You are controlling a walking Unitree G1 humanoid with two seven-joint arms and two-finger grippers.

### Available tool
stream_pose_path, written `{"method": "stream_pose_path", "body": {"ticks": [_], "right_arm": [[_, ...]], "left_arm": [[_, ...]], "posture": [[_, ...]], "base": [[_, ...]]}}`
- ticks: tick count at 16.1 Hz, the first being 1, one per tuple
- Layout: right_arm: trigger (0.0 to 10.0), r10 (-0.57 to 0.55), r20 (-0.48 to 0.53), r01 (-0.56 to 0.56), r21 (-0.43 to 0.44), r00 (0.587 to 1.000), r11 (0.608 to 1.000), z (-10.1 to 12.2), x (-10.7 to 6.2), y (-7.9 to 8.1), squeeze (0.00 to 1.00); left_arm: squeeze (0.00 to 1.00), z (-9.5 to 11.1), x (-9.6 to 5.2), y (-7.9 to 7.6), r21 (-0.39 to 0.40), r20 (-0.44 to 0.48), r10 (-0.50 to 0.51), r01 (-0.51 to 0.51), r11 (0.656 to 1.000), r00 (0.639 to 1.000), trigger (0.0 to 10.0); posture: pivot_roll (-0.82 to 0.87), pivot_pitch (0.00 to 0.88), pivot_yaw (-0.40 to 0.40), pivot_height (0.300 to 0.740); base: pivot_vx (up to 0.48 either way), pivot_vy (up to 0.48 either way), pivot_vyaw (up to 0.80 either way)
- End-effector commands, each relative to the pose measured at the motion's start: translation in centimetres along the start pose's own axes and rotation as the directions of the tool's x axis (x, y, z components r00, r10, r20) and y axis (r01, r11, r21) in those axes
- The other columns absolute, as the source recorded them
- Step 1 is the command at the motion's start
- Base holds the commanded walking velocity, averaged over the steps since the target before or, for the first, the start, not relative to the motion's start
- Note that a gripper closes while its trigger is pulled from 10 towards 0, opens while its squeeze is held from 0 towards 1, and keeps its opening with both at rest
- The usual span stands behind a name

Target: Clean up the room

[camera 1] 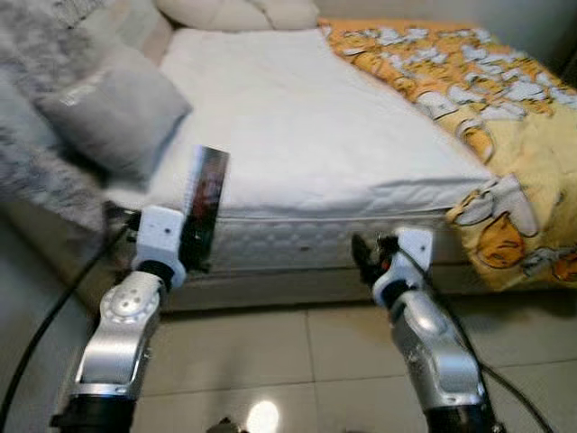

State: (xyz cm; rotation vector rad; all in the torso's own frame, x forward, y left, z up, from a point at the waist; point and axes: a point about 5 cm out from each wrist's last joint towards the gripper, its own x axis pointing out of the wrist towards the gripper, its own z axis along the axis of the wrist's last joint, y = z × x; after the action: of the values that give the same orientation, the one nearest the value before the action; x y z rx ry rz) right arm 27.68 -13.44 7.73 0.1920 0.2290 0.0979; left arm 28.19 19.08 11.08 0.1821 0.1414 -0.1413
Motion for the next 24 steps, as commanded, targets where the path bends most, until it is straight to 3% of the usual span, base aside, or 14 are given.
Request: {"method": "stream_pose_path", "body": {"ticks": [1,18,21,24], "right_arm": [[10.0,-0.02,0.005,0.02,0.002,1.0,1.0,0.12,-0.09,-0.59,0.0],[10.0,-0.004,0.012,0.004,-0.005,1.0,1.0,0.35,0.62,-0.31,0.0],[10.0,0.043,0.012,-0.042,-0.06,0.999,0.997,0.52,0.78,0.23,0.0],[10.0,0.049,0.002,-0.049,-0.049,0.999,0.998,0.38,0.75,0.36,0.0]], "left_arm": [[0.0,1.43,0.47,-0.66,-0.009,0.056,-0.029,0.029,1.0,0.998,10.0],[0.0,1.56,0.63,-0.59,-0.027,0.06,-0.036,0.037,0.999,0.998,10.0],[0.0,1.47,0.61,-0.47,-0.031,0.055,-0.029,0.031,0.999,0.998,10.0],[0.0,1.42,0.57,-0.41,-0.033,0.053,-0.024,0.026,0.999,0.998,10.0]], "posture": [[-0.05,0.0,-0.001,0.74],[-0.03,0.0,-0.011,0.74],[-0.03,0.0,-0.012,0.74],[-0.03,0.0,-0.015,0.74]], "base": [[0.0,0.0,0.0],[0.256,0.0,0.0],[0.295,0.0,0.0],[0.296,0.0,0.8]]}}
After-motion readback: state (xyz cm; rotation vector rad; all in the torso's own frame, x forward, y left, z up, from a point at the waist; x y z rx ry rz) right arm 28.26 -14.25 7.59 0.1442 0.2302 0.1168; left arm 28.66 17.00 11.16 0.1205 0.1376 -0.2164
